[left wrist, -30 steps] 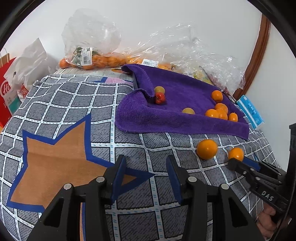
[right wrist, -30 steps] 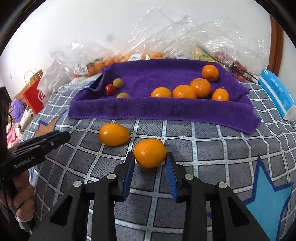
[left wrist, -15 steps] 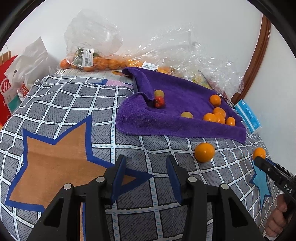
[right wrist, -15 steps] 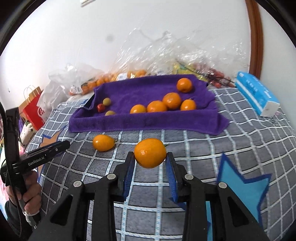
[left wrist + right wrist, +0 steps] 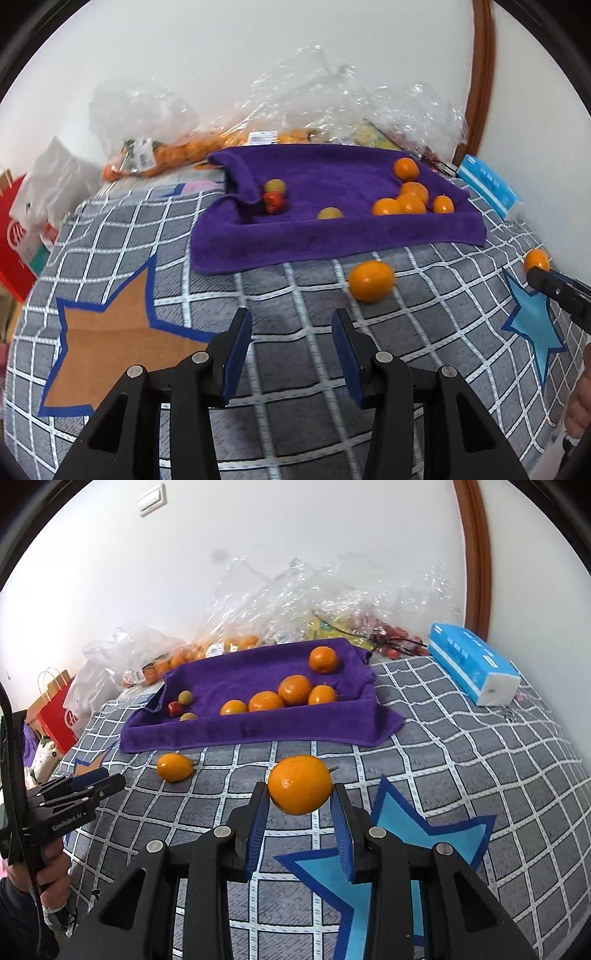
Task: Organize fruits
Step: 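Close the right gripper on the round orange and lift it, then grasp the oval orange with the left gripper while the right holds its orange, then carry both oranges over the towel, lowering the right gripper's orange toward the others, then lower the oval orange onto the towel with the left gripper while the right holds its orange low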
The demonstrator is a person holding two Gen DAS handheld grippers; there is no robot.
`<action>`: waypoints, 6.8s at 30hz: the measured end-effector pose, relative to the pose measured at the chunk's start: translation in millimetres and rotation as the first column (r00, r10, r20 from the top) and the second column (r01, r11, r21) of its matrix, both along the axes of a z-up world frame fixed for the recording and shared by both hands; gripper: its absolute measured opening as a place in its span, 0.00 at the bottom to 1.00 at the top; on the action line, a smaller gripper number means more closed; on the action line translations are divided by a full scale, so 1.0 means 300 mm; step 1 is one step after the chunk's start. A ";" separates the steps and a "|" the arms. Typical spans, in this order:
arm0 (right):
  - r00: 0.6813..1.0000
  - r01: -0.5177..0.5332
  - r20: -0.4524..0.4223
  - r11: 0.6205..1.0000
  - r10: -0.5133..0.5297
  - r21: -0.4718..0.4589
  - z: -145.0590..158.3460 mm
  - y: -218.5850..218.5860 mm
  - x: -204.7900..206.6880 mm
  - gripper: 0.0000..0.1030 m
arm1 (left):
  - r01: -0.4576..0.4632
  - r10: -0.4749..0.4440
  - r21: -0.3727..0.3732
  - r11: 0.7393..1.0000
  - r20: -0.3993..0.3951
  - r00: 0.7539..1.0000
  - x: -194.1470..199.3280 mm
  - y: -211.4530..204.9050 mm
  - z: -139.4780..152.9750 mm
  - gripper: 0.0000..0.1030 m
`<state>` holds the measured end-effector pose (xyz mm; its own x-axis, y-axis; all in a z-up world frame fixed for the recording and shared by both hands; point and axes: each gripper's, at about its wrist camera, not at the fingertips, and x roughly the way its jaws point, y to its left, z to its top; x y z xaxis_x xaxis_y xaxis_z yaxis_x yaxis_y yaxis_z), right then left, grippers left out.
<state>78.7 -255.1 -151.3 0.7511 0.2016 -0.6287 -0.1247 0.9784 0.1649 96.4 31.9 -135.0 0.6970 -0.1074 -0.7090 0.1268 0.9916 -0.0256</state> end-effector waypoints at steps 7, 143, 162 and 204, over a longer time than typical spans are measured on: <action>1.000 0.017 0.023 1.000 -0.017 0.002 0.014 -0.042 -0.026 0.33 | 0.005 -0.008 -0.049 0.999 -0.055 0.998 0.047 -0.036 0.017 0.42; 0.985 -0.064 0.160 0.998 0.065 -0.014 0.232 0.167 0.196 0.33 | -0.131 0.140 -0.274 0.953 0.015 0.990 0.191 0.109 0.225 0.30; 0.982 -0.053 0.183 0.998 0.048 0.020 0.252 0.152 0.349 0.33 | -0.127 0.136 -0.292 0.948 0.011 0.991 0.348 0.062 0.212 0.30; 0.989 -0.150 -0.017 0.989 0.150 -0.012 -0.017 0.241 0.631 0.33 | -0.127 0.104 -0.320 0.939 -0.086 0.991 0.558 0.035 -0.006 0.31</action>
